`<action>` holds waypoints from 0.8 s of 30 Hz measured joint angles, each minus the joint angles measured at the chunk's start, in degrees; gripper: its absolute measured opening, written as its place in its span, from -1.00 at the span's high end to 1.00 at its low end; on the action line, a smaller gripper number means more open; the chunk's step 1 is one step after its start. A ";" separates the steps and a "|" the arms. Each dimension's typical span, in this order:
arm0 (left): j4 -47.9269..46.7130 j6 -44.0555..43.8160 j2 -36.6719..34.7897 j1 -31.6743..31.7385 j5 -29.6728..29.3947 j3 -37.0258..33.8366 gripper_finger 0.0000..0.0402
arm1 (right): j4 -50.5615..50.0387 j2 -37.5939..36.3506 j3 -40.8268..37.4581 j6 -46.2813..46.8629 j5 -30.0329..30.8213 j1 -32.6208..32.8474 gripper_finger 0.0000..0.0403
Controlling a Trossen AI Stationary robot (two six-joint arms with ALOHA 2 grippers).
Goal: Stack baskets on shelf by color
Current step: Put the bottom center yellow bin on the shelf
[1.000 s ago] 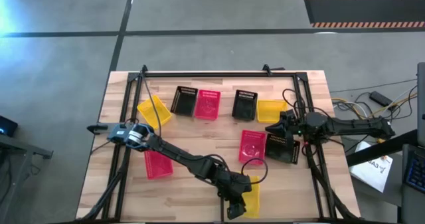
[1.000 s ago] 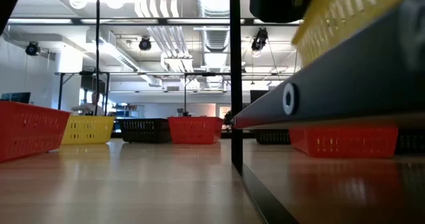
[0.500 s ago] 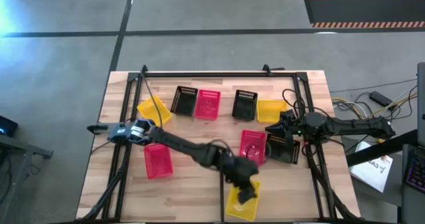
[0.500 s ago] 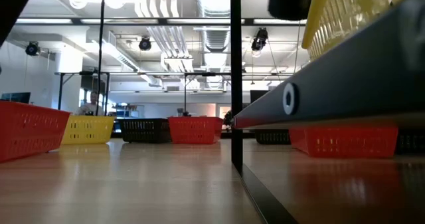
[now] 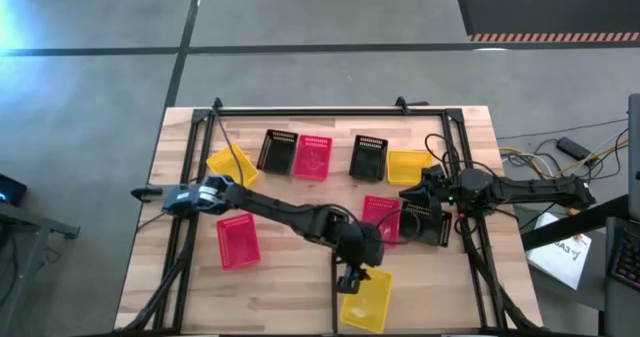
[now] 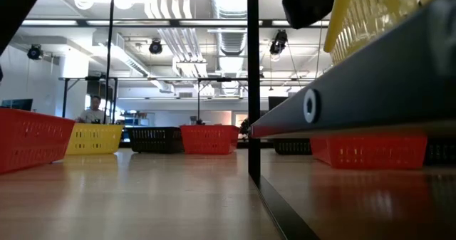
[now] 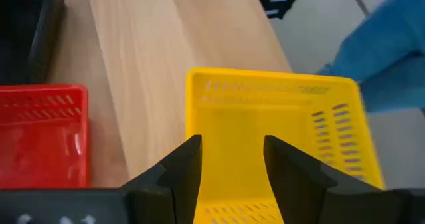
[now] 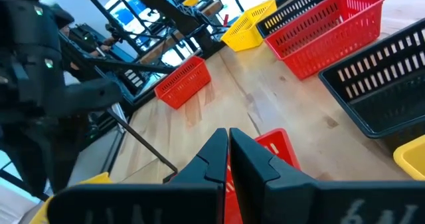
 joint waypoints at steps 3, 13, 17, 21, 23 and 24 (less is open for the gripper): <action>0.20 0.14 0.05 0.00 -2.11 -1.26 0.24 | 0.00 0.03 -0.01 0.26 -0.01 0.00 0.96; 0.36 0.00 0.16 -0.04 -5.57 -6.76 0.40 | 0.02 0.17 -0.02 0.29 0.01 0.00 0.96; 0.41 -0.33 0.16 -0.04 -5.03 -7.39 0.52 | 0.05 0.17 -0.02 0.31 0.00 0.01 0.96; 0.46 -0.43 0.16 -0.04 -5.01 -7.18 0.69 | 0.07 0.20 -0.02 0.83 0.02 0.01 0.96; 0.46 -1.03 0.16 -0.04 -4.99 -7.17 0.79 | 0.08 0.20 -0.02 0.83 0.02 -0.01 0.96; 0.40 -2.06 0.16 -0.04 -4.96 -7.17 0.84 | 0.09 0.20 -0.02 0.83 0.02 0.00 0.96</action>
